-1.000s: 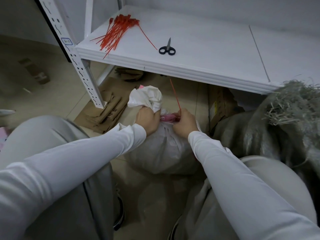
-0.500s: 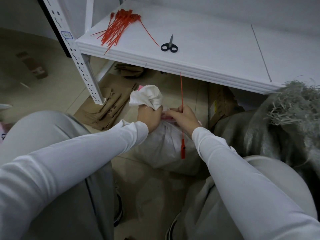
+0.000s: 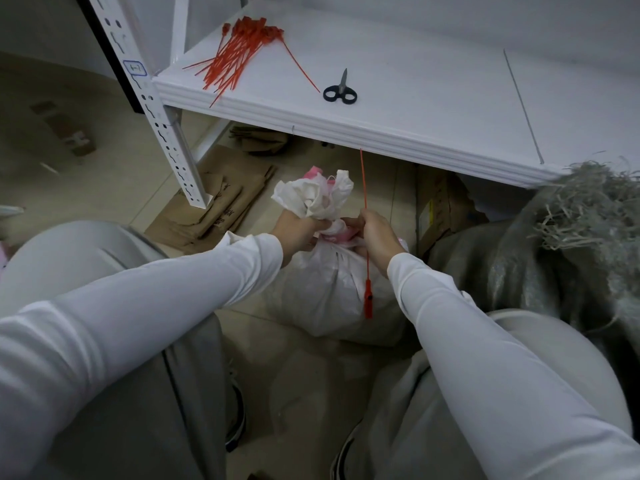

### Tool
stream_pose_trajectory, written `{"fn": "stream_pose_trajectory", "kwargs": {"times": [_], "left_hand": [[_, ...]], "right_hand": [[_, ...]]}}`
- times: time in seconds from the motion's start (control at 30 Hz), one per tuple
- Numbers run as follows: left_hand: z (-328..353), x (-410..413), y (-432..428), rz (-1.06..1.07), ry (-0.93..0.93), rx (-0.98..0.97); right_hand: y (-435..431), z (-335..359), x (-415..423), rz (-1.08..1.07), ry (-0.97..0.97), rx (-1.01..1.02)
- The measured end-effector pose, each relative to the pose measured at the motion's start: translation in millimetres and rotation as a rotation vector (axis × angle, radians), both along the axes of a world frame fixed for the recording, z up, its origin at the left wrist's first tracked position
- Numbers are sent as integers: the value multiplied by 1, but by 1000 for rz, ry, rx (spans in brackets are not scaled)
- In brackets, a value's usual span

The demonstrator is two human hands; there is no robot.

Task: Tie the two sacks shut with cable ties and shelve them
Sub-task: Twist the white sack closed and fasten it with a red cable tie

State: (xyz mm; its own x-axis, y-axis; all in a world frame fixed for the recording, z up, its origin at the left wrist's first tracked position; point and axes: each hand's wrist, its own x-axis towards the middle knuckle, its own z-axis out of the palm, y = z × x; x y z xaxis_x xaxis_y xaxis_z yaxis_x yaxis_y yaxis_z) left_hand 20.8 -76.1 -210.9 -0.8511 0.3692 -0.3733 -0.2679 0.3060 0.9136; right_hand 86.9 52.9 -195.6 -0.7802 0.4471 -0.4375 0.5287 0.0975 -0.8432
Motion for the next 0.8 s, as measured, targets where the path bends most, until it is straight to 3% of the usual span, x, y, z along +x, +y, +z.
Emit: {"fn": "stream_pose_trajectory", "kwargs": {"times": [0.2,0.3,0.37,0.5,0.63,0.8], "left_hand": [[0,-4,2,160,-83,18],[-2,-7,4,157,-39,-5],[-3,-6,5,121,23,-25],[-4,-1,6,19,186,-93],[-4,3,7,-84,359,-170],[-5,6,6,-131,465,-219]], "right_hand": [[5,17,-12,117,37,220],[16,40,-13,169,45,605],[30,47,-12,208,-48,789],[44,46,-5,269,-341,800],[38,35,-5,289,-305,940],[34,19,-7,49,-305,987]]}}
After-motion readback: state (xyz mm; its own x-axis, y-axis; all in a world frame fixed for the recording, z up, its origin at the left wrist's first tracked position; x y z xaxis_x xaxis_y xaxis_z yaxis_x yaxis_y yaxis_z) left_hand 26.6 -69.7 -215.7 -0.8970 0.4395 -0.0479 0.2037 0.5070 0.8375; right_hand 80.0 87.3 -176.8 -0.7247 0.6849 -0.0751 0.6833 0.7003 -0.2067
